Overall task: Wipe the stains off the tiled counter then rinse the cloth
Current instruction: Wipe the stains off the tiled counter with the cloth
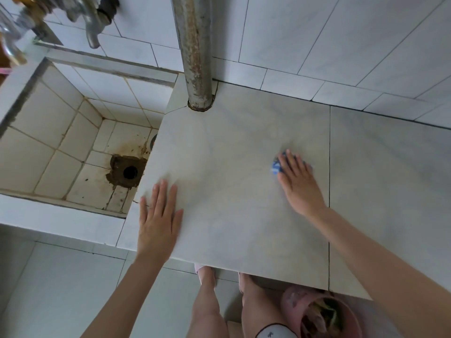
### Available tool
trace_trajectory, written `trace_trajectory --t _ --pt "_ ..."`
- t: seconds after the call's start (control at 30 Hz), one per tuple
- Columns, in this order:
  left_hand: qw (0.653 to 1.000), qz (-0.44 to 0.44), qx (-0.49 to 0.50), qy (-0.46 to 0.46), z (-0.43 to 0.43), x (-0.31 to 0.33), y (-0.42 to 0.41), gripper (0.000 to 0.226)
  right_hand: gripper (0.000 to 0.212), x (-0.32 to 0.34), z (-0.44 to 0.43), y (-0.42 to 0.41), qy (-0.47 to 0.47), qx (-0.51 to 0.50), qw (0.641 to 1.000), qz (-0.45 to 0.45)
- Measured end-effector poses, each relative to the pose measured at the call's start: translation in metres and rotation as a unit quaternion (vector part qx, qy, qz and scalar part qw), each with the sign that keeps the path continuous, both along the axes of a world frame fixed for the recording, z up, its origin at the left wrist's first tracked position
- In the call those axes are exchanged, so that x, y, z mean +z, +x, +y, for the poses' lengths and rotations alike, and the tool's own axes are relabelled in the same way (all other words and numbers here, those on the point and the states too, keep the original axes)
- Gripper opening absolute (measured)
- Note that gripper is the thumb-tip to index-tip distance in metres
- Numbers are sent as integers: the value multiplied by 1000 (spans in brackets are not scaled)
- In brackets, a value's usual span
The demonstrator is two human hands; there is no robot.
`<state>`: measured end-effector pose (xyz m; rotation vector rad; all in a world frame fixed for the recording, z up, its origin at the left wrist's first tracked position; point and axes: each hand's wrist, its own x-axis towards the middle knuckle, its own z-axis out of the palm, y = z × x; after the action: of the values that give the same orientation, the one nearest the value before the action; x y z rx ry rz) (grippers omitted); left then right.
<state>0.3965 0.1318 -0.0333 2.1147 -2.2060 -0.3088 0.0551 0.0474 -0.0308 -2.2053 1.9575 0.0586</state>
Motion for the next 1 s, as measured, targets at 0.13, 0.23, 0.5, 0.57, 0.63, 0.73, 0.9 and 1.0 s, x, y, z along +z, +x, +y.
trace_trajectory --t 0.13,0.23,0.5,0.57,0.63,0.73,0.9,1.0 --pt "1000 11 -2 0 11 1 -2 57 66 -2 12 30 6 -22 1000 -8" --pt "1000 14 -2 0 10 1 -2 57 56 -5 60 85 -5 85 995 -56" --pt "1000 27 5 13 9 1 -1 60 48 0 142 130 -39 174 981 -74" --pt "999 40 10 19 10 2 -3 61 48 0 137 107 -23 113 991 -73" --pt "999 47 10 25 13 4 -5 63 48 -3 137 72 -19 43 998 -47" --pt "999 47 -6 26 18 5 -2 63 52 -4 158 25 -28 -81 996 -23" --pt "998 53 -33 29 19 3 9 62 56 -3 191 57 4 -182 983 -24" --pt "996 64 -48 32 19 4 15 61 59 -2 184 108 41 -120 990 -69"
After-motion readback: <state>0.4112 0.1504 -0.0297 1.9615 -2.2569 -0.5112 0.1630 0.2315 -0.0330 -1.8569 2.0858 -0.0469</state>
